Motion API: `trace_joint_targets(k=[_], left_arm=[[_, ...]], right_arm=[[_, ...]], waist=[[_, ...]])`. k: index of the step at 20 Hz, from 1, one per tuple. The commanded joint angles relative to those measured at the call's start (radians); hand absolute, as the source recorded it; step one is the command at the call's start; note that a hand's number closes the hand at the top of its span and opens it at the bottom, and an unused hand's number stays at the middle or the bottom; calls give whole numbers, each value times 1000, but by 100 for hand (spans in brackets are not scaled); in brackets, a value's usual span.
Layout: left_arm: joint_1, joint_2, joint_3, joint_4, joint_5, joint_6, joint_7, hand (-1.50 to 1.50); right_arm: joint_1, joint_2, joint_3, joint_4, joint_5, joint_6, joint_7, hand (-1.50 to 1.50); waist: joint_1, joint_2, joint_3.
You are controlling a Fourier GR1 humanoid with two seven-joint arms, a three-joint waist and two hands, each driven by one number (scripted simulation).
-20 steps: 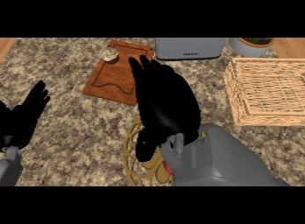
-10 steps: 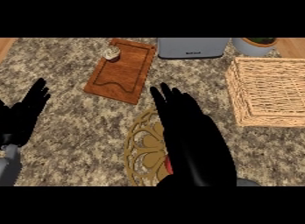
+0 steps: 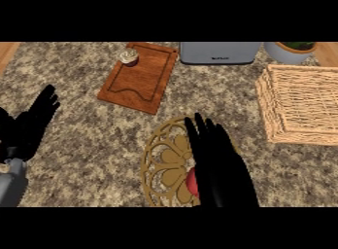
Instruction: Pick the bell pepper from the placemat and place it in the basket
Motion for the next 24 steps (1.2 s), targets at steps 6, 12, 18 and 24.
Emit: trace_joint_targets(k=[6,12,18,24], left_arm=[[-31,-33,38,76,-27,-48,-47,0],[-47,-69,45,64,-73,-52,-7,0],[34,-78,68,-78,-107,-45,47,0],[-45,-98,111,-16,-134,-81,76,0]], right_arm=[[129,22,-59,222,81,-167,-98,-150],[173,86,-35,315,133,-184,-107,-150],[274,-6,-70,201,101,-139,-183,-150],[250,31,-126,190,59,-94,-239,-150]], waist=[[8,5,0],[8,3,0],[10,1,0],[8,3,0]])
